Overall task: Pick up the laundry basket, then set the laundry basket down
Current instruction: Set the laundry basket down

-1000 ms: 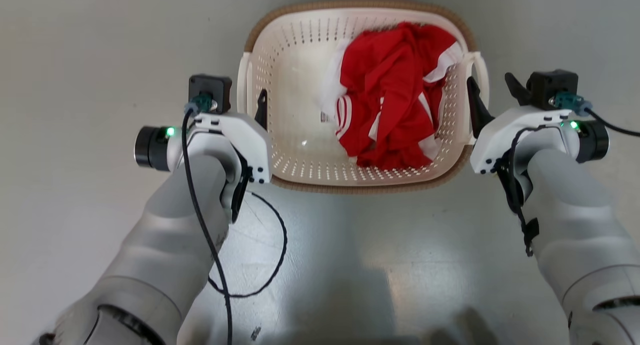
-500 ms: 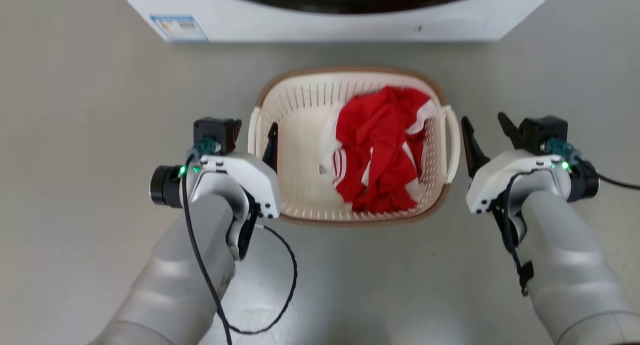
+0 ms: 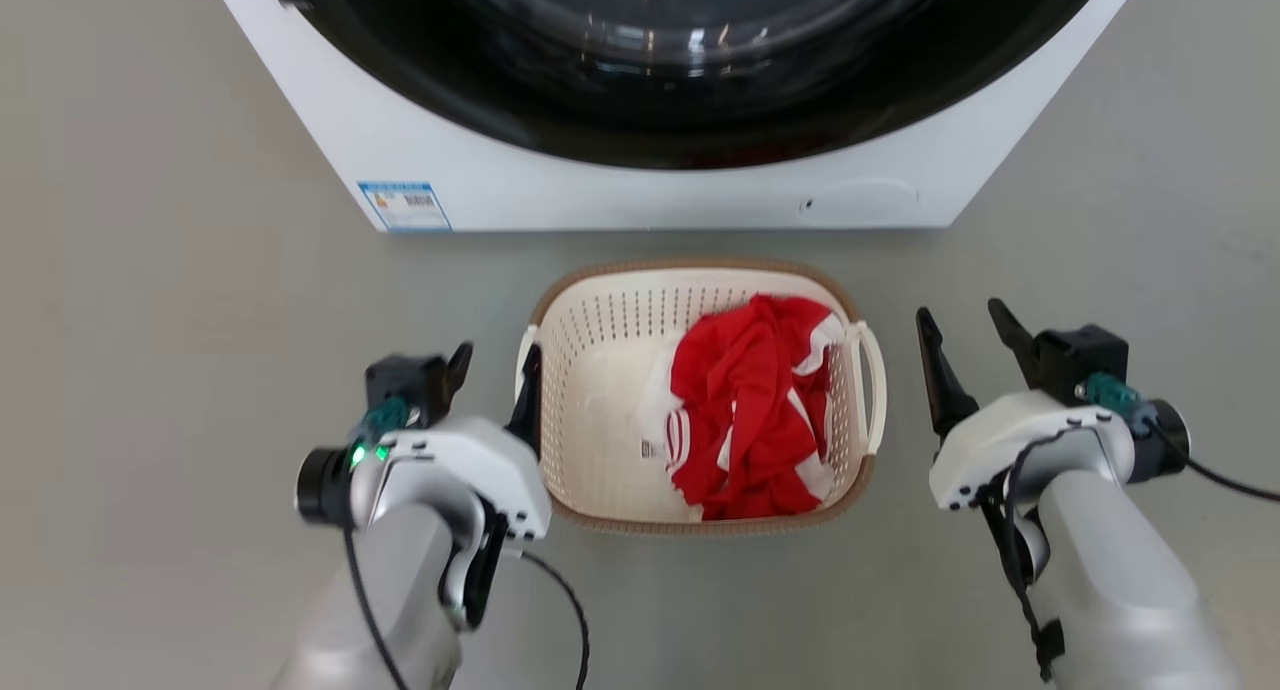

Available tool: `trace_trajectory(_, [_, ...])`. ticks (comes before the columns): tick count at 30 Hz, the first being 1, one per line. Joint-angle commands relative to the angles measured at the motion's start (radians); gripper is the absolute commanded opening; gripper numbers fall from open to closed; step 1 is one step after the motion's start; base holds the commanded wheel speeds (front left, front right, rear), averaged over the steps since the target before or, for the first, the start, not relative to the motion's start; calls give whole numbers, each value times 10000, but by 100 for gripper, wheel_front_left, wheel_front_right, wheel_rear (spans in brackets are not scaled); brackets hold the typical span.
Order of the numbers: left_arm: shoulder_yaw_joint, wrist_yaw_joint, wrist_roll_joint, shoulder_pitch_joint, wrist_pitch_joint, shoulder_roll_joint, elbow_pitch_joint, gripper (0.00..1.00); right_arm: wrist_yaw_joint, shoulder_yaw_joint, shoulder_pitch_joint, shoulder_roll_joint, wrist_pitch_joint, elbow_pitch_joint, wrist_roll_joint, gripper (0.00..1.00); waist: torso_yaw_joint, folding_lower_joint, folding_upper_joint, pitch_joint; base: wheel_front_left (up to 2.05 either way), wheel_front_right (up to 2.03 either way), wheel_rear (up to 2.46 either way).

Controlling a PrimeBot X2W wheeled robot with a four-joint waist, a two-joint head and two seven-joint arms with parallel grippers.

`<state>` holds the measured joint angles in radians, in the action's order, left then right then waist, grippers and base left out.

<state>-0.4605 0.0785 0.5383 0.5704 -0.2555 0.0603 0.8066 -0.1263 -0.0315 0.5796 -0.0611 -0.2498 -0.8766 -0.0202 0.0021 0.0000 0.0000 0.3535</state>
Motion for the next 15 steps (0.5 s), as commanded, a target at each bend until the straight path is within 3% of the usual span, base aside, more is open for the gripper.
trace_trajectory(1, [537, -72, -230, -368, -63, 226, -450, 100, -44, 245, -349, 109, -120, 451, 17, 100, -25, 0, 0, -389, 0, 0, 0])
trace_trajectory(15, [2404, -386, -1164, -2792, -63, 136, -2308, 100, -44, 269, -2305, 109, -120, 1794, 126, 100, 7, 0, 0, -2382, 0, 0, 0])
